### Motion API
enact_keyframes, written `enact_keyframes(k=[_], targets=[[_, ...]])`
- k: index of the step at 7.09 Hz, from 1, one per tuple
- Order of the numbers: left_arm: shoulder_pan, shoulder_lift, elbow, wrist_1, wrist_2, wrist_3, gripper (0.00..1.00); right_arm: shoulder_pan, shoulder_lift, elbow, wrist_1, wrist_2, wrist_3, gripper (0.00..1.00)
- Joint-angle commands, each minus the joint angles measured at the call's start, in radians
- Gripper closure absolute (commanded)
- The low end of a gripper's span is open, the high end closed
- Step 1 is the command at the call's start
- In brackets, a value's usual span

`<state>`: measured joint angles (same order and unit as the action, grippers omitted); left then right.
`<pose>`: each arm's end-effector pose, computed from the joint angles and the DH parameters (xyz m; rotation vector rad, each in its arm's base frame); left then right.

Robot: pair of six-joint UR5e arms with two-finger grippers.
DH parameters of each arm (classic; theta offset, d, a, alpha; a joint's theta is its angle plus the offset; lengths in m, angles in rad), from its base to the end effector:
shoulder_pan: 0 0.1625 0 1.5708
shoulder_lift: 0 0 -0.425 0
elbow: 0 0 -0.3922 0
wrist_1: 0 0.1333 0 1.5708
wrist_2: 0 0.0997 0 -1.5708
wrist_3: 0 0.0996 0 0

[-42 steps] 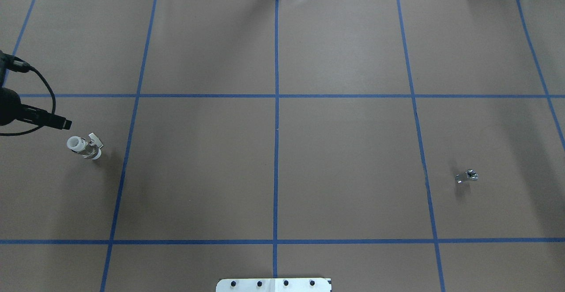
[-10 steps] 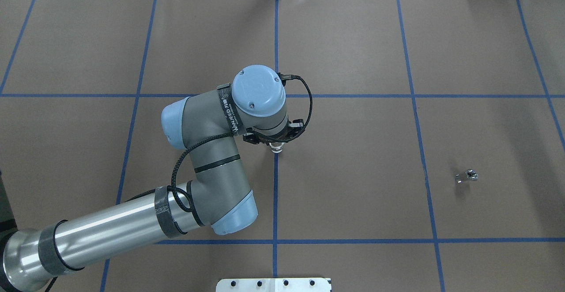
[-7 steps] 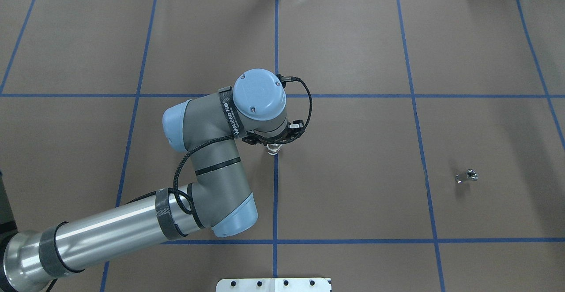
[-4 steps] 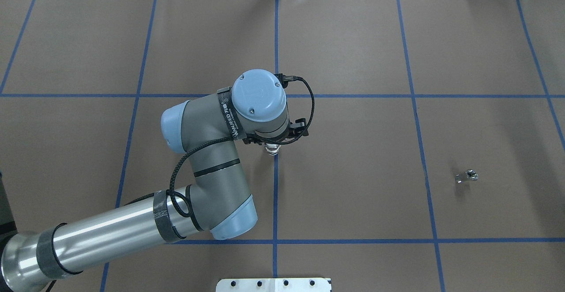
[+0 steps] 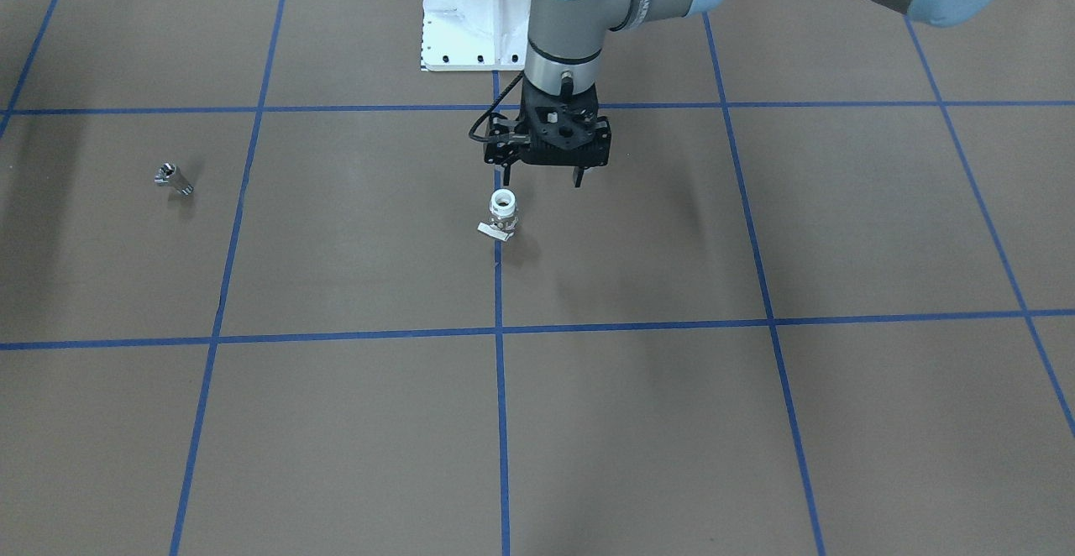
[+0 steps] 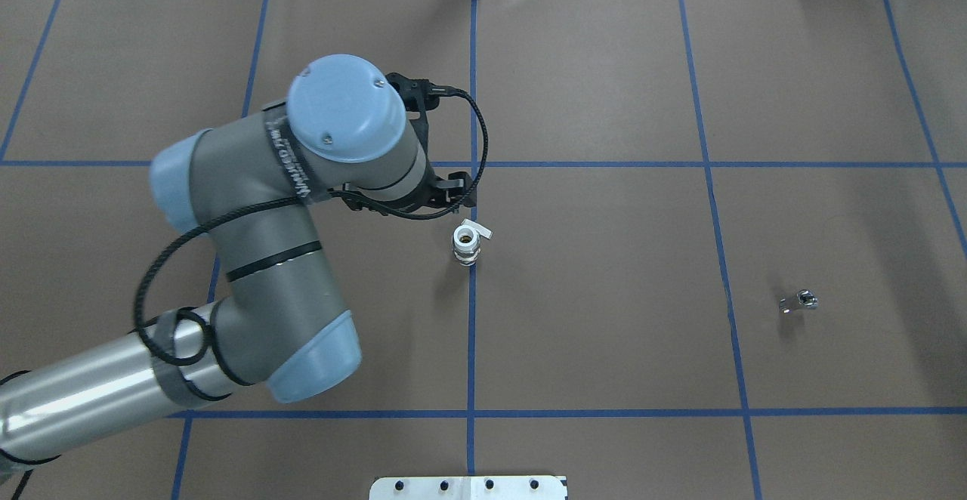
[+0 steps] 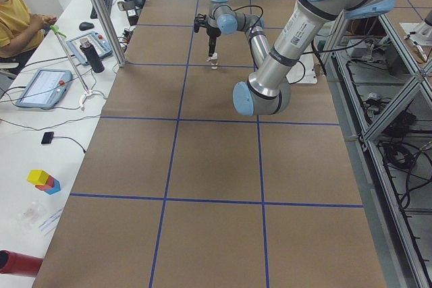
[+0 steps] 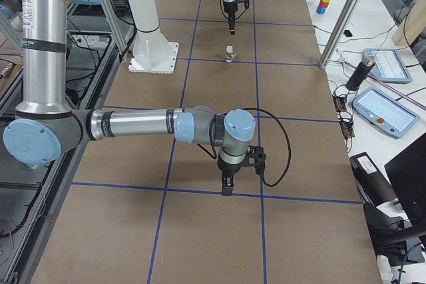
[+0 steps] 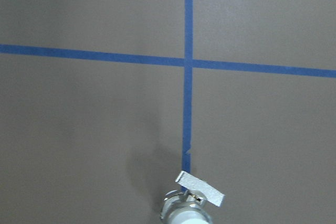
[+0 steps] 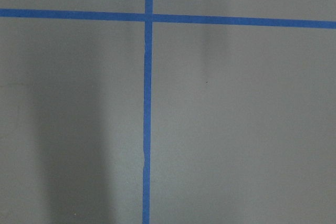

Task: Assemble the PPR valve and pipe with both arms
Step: 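Release the pipe piece upright and withdraw the left arm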

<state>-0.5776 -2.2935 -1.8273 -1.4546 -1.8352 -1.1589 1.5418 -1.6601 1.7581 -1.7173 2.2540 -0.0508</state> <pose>0.4757 -0.4381 0.1425 0.1892 0.8722 -0.0405 0.0574 -0.4501 0.6294 -0.0392 -0.6836 -0.0601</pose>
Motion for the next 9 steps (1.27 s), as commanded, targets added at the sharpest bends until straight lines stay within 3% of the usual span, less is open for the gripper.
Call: enact_keyframes(k=[1,3,5,6,7,8,9], targets=[[-0.117,0.138,-0.136,0.046,-0.063,0.242,0.00,-0.003,0.003,0.001,0.141,0.077,0.008,0.00],[-0.294,0.279,-0.181,0.060,-0.143,0.533,0.00,-0.006,0.003,0.024,0.267,0.084,0.005,0.00],[-0.484,0.415,-0.165,0.050,-0.177,0.901,0.00,-0.035,0.000,0.046,0.312,0.110,0.011,0.00],[-0.592,0.478,-0.150,0.046,-0.209,1.030,0.00,-0.037,-0.001,0.049,0.314,0.206,0.015,0.00],[-0.696,0.544,-0.101,0.045,-0.245,1.127,0.00,-0.049,-0.001,0.067,0.312,0.228,0.072,0.00],[-0.778,0.577,0.028,0.022,-0.248,1.230,0.00,-0.125,-0.003,0.131,0.311,0.149,0.183,0.00],[-0.911,0.578,0.162,-0.086,-0.263,1.459,0.00,-0.222,-0.003,0.191,0.311,0.066,0.342,0.00]])
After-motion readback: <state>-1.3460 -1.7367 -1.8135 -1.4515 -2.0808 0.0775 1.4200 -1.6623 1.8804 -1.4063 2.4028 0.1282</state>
